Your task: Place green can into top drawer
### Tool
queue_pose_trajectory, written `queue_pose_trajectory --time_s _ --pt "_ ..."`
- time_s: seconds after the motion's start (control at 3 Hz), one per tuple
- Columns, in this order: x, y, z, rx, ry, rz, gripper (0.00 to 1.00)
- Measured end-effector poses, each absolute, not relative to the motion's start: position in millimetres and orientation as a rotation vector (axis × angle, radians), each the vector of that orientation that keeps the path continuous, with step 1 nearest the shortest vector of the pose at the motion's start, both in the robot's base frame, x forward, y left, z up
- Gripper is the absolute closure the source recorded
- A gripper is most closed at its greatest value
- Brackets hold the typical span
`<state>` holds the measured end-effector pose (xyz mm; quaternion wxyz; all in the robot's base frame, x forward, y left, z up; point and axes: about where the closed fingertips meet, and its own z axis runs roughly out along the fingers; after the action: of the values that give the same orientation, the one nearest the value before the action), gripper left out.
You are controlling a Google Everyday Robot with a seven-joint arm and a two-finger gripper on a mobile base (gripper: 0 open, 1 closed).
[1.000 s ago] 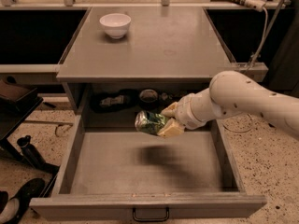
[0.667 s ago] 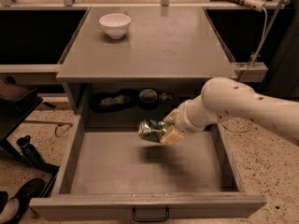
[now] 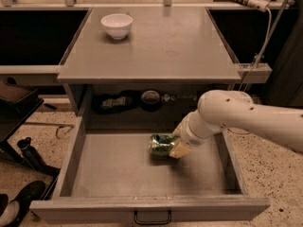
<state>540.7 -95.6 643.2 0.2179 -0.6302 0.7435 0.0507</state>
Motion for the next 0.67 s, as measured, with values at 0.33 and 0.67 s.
queue_pose_trajectory --time_s 0.33,0.67 --pt "539.9 -89.9 617.7 -1.789 2.076 0.165 1.0" --pt "539.9 -89.7 620.2 -1.79 2.076 0.166 1.0"
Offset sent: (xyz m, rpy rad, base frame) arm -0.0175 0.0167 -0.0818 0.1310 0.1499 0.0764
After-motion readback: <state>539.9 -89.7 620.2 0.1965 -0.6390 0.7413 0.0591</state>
